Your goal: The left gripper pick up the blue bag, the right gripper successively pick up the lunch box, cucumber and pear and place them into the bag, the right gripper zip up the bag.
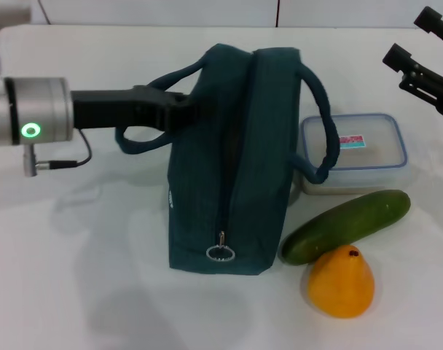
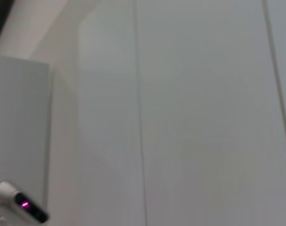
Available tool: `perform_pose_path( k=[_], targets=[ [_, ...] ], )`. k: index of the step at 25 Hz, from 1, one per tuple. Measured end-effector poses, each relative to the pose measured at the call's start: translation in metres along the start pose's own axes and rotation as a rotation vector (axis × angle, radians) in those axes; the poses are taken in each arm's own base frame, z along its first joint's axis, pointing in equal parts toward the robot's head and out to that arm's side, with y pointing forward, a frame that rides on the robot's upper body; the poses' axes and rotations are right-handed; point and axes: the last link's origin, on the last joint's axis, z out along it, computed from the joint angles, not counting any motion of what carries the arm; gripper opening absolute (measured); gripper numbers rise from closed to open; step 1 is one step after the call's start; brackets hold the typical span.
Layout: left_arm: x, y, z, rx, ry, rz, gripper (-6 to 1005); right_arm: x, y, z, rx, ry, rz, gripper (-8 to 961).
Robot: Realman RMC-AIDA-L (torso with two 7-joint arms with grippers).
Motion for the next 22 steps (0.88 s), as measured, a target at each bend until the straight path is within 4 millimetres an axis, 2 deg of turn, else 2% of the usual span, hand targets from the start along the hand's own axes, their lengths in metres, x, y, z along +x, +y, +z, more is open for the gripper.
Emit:
perform_pose_path(
  k=[5, 7, 14, 19, 22],
  targets=[
    [-0.014, -0.001, -0.019, 0.036, 0.025, -0.02, 43, 0.009, -0.004, -0.004, 0.092, -0.013, 0.069, 824],
    [-0.019, -0.001, -0.022, 0.041, 0.038, -0.008, 43, 0.013, -0.01, -0.007, 0.187, -0.052, 0.131, 825],
    [-0.02, 0.0, -0.027, 0.04, 0.081, 0.072, 42, 0.039, -0.011, -0.022, 0.423, -0.123, 0.442, 824],
    [-0.02, -0.001, -0.027, 0.043, 0.08, 0.146, 42, 0.057, -0.005, -0.033, 0.488, -0.098, 0.648, 825],
    [-0.023, -0.001, -0.027, 0.042, 0.079, 0.173, 42, 0.065, 0.006, -0.029, 0.418, -0.009, 0.682, 825]
  ],
)
